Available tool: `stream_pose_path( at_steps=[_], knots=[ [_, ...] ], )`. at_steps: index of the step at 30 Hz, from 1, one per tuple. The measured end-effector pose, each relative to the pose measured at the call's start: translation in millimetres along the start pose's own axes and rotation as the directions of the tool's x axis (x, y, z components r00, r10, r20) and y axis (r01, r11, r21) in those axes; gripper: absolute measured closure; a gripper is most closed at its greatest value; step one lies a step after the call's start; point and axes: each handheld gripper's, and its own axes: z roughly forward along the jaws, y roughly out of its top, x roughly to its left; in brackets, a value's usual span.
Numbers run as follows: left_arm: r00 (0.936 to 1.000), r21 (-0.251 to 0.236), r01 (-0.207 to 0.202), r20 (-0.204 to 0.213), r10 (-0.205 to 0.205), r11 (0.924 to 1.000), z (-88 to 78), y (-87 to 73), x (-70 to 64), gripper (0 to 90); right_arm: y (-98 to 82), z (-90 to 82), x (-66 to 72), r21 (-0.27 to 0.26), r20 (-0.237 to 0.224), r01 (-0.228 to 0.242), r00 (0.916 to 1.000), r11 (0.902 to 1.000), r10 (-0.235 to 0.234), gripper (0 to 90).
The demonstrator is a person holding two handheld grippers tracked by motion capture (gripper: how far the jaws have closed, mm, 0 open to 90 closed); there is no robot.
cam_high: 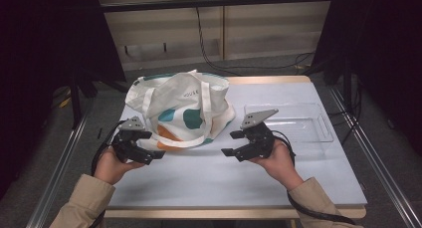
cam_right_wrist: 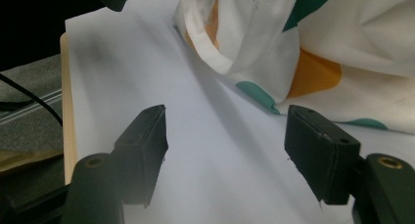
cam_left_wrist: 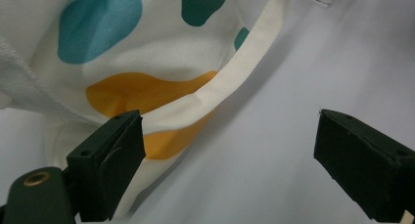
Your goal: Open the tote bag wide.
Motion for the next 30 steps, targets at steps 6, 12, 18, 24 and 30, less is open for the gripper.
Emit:
stream_pose_path(
  at_steps=[6,12,18,24,30],
  knots=[
    [0.9999,-0.007,0.002,-0.014,-0.002,1.0000,-5.7,0.6,4.8,11.5,12.0,11.2,-2.1,-0.010,0.023,-0.014,0.9996,0.9999,0.014,35.8],
    [0.9995,-0.007,0.014,-0.029,-0.015,0.9999,-8.1,-1.5,9.1,12.0,24.0,22.7,-5.5,-0.023,0.049,-0.018,0.9986,0.9996,0.019,38.9],
    [0.9989,-0.002,0.020,-0.042,-0.020,0.9998,-9.7,-2.0,13.2,12.4,33.6,28.9,-10.8,-0.047,0.054,-0.043,0.9975,0.9980,0.045,40.4],
    [0.9993,-0.005,0.011,-0.037,-0.012,0.9999,-8.5,-1.4,14.8,13.3,39.6,41.3,-20.4,-0.059,0.037,-0.084,0.9956,0.9948,0.086,44.9],
    [0.9990,-0.003,0.008,-0.043,-0.009,1.0000,-9.0,-0.5,15.1,13.7,49.1,52.9,-22.4,-0.049,0.023,-0.066,0.9975,0.9967,0.067,57.1]
  ],
)
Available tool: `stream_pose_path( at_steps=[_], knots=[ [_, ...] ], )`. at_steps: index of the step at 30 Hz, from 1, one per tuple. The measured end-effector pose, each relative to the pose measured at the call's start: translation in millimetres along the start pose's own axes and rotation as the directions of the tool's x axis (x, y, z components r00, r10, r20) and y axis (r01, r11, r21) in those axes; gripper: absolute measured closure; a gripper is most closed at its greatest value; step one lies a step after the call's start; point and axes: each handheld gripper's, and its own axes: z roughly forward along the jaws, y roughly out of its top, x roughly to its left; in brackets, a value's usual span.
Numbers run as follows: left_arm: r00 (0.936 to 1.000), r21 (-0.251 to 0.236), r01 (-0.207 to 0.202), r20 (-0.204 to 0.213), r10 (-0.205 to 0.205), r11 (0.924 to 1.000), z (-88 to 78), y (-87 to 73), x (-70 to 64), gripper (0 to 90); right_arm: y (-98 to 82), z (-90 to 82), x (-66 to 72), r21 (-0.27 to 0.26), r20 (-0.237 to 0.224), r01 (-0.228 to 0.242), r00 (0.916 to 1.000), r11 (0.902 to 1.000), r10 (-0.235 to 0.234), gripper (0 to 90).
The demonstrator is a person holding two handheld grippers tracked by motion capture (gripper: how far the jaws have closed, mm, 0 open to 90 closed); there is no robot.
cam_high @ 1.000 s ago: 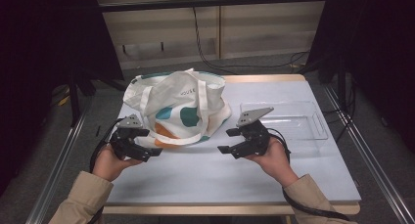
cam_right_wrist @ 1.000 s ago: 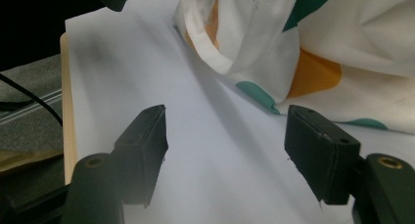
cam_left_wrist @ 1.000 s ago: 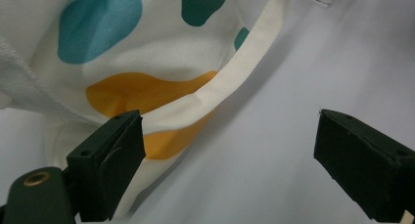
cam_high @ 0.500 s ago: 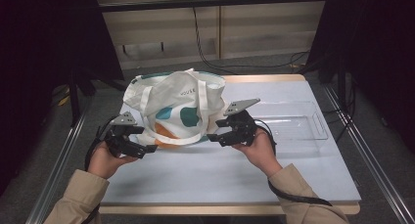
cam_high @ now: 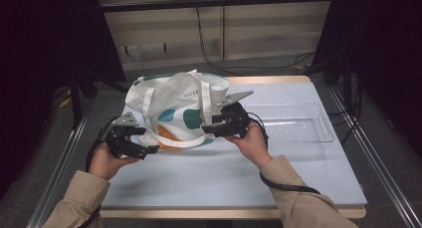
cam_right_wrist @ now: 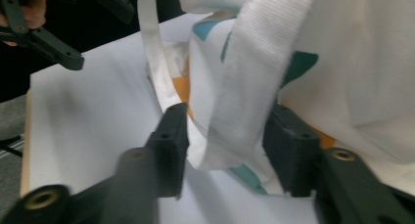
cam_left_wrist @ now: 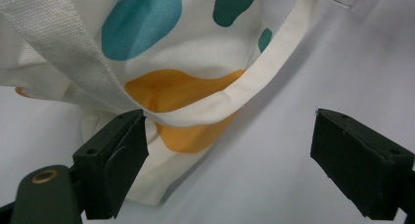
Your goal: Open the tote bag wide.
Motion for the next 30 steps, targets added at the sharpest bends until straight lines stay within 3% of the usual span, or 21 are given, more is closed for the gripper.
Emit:
stream_pose_path(
  at_steps=[3,8,9,15,19,30],
  knots=[
    [1.0000,0.001,-0.006,-0.003,0.006,1.0000,-1.8,1.4,-0.6,13.7,2.0,2.3,2.0,0.006,-0.009,0.028,0.9996,0.9996,-0.028,69.3],
    [1.0000,-0.017,-0.003,0.001,0.003,0.9999,-2.6,5.6,-1.7,13.7,1.3,1.8,2.5,0.017,-0.031,0.032,0.9990,0.9993,-0.031,77.1],
    [0.9998,-0.010,-0.019,0.003,0.019,0.9998,-3.3,8.5,-3.0,13.7,-0.4,-0.6,2.9,0.020,-0.048,0.044,0.9979,0.9988,-0.043,83.2],
    [0.9994,-0.006,-0.034,0.002,0.034,0.9994,-1.2,16.1,-9.6,13.7,-9.3,-9.8,6.4,0.038,-0.074,0.045,0.9964,0.9982,-0.043,86.4],
    [0.9997,-0.011,-0.024,0.004,0.024,0.9996,-0.4,19.4,-12.7,12.9,-17.0,-16.5,8.0,0.047,-0.068,0.045,0.9968,0.9979,-0.041,86.5],
    [0.9988,-0.019,-0.050,-0.001,0.050,0.9986,2.8,32.8,-25.9,11.0,-45.5,-29.3,7.2,0.071,-0.059,0.013,0.9982,0.9974,-0.009,86.6]
  ],
)
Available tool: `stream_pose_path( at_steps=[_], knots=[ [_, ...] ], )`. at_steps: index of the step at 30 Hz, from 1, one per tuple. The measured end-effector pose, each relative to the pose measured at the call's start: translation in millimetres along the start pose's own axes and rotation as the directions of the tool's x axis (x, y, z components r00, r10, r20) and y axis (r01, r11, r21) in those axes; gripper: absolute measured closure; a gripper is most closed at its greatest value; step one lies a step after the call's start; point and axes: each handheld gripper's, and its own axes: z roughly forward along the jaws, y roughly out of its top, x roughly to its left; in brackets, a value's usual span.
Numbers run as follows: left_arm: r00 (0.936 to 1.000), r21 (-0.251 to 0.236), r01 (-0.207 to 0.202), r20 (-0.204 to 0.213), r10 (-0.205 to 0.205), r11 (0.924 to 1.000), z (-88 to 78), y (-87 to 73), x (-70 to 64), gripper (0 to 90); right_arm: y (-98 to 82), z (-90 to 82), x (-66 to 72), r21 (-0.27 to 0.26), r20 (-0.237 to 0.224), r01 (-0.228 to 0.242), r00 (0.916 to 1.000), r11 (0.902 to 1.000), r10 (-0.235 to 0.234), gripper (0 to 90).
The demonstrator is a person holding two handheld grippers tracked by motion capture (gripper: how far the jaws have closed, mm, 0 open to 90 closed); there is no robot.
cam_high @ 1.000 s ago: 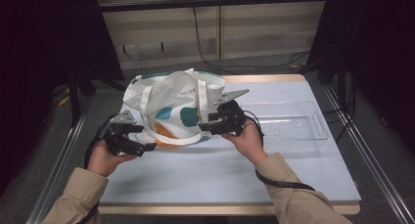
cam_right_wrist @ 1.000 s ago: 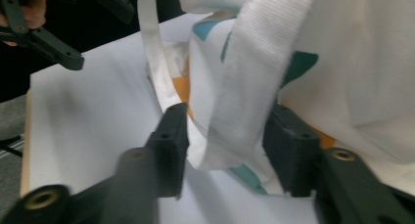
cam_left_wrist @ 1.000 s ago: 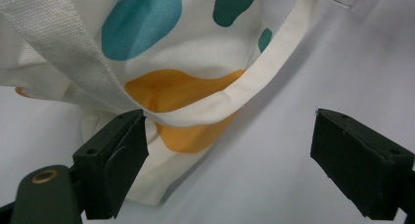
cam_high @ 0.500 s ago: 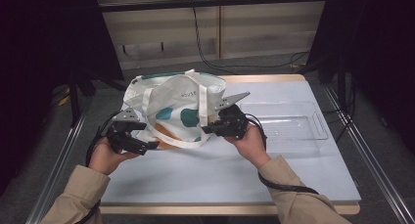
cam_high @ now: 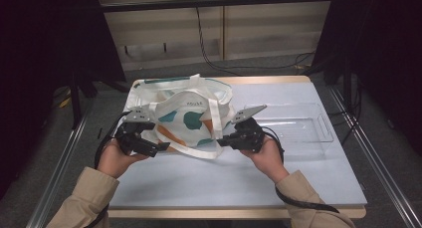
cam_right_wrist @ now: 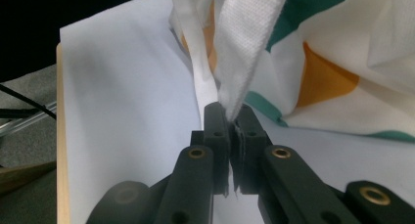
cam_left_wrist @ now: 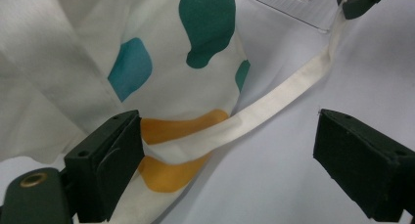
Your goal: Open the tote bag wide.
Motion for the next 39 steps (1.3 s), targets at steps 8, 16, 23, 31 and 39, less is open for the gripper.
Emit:
stream_pose_path(
  at_steps=[8,16,23,31,39],
  knots=[
    [1.0000,-0.022,-0.003,-0.005,0.003,0.9997,-2.0,8.0,-5.2,10.9,-9.4,-1.1,2.0,0.006,0.001,-0.013,0.9999,0.9999,0.013,86.5],
    [0.9997,-0.029,-0.023,-0.011,0.023,0.9993,-8.6,14.1,-5.1,9.9,-16.2,2.5,6.5,0.013,-0.005,-0.016,0.9999,0.9998,0.016,86.5],
    [0.9999,-0.040,-0.011,-0.008,0.010,0.9991,-9.3,16.7,-8.1,9.7,-23.5,0.1,8.3,0.023,-0.002,-0.024,0.9997,0.9994,0.024,86.5],
    [0.9994,-0.051,-0.015,-0.033,0.013,0.9986,-8.9,24.1,-7.8,7.3,-34.4,-3.0,6.7,0.028,-0.001,-0.040,0.9992,0.9988,0.040,86.5],
    [0.9984,-0.028,-0.054,-0.021,0.053,0.9982,-4.6,32.4,-7.7,7.6,-41.4,-4.0,7.7,0.035,-0.004,-0.051,0.9987,0.9981,0.051,86.4]
  ],
)
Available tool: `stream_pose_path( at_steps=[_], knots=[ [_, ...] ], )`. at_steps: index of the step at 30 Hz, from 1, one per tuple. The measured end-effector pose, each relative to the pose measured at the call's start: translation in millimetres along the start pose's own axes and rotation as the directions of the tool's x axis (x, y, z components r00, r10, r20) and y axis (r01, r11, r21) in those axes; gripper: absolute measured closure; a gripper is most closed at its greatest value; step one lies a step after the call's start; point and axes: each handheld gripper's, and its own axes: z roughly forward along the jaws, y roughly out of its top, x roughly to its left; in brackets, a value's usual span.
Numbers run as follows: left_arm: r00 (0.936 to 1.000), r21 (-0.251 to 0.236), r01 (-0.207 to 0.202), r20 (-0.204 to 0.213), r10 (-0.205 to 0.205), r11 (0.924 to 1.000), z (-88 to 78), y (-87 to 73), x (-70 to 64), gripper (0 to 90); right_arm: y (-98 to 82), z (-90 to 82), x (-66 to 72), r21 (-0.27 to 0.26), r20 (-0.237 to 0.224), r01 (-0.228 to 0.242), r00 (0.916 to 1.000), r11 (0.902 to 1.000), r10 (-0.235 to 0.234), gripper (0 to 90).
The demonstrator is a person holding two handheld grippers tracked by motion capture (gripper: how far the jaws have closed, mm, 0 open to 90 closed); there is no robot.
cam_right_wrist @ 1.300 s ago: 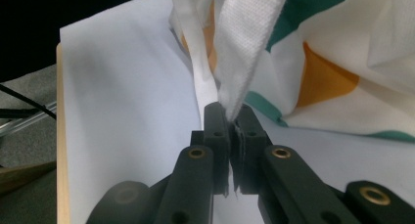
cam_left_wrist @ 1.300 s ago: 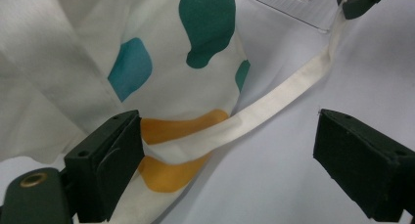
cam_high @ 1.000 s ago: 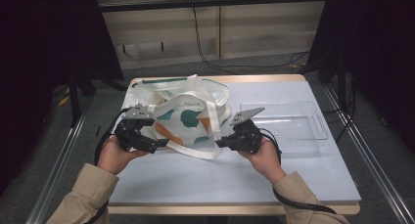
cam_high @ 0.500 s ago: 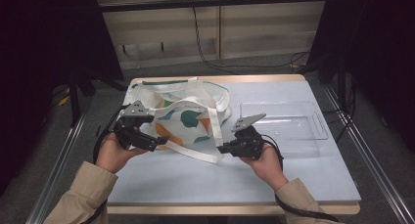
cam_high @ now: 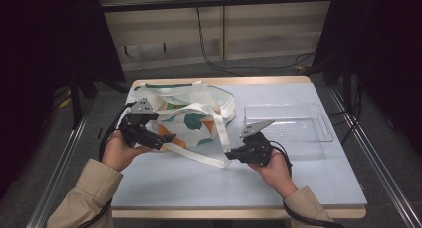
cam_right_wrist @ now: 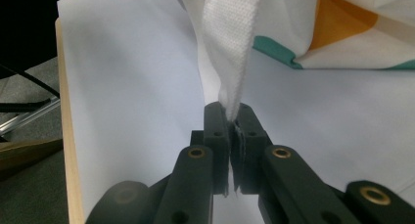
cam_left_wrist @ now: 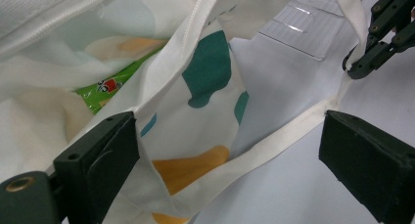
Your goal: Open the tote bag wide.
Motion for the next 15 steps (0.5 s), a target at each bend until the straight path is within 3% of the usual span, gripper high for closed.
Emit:
stream_pose_path(
  at_steps=[1,2,5,6,7,9,15],
  knots=[
    [0.9998,-0.016,0.017,0.004,-0.017,0.9997,1.8,0.3,-1.0,7.6,-1.4,0.1,0.1,0.002,0.000,0.000,1.0000,1.0000,0.000,86.4],
    [0.9999,-0.002,-0.012,0.004,0.012,0.9999,1.3,1.4,0.8,7.6,-2.8,0.3,-0.2,0.002,-0.003,0.001,1.0000,1.0000,-0.001,86.4],
    [0.9998,-0.011,-0.018,0.001,0.018,0.9998,1.9,3.6,3.0,8.2,-5.7,0.0,-0.3,0.012,-0.009,0.005,1.0000,0.9999,-0.005,86.4],
    [1.0000,-0.025,0.007,0.004,-0.007,0.9997,3.1,4.1,2.3,8.4,-6.2,-0.2,-0.2,0.015,-0.008,0.002,1.0000,0.9999,-0.002,86.4],
    [1.0000,-0.025,0.007,0.004,-0.007,0.9997,3.1,4.1,2.3,8.5,-6.2,-0.2,-0.2,0.015,-0.008,0.002,1.0000,0.9999,-0.002,86.4],
    [0.9997,-0.013,-0.022,0.004,0.022,0.9997,2.8,6.9,6.1,9.3,-7.0,-0.2,-0.7,0.015,-0.012,-0.001,0.9999,0.9999,0.001,86.4],
    [0.9998,-0.027,-0.019,0.010,0.020,0.9995,8.8,8.5,4.4,15.6,-7.0,0.5,0.1,0.018,-0.020,0.007,0.9998,0.9998,-0.006,86.4]
  ],
)
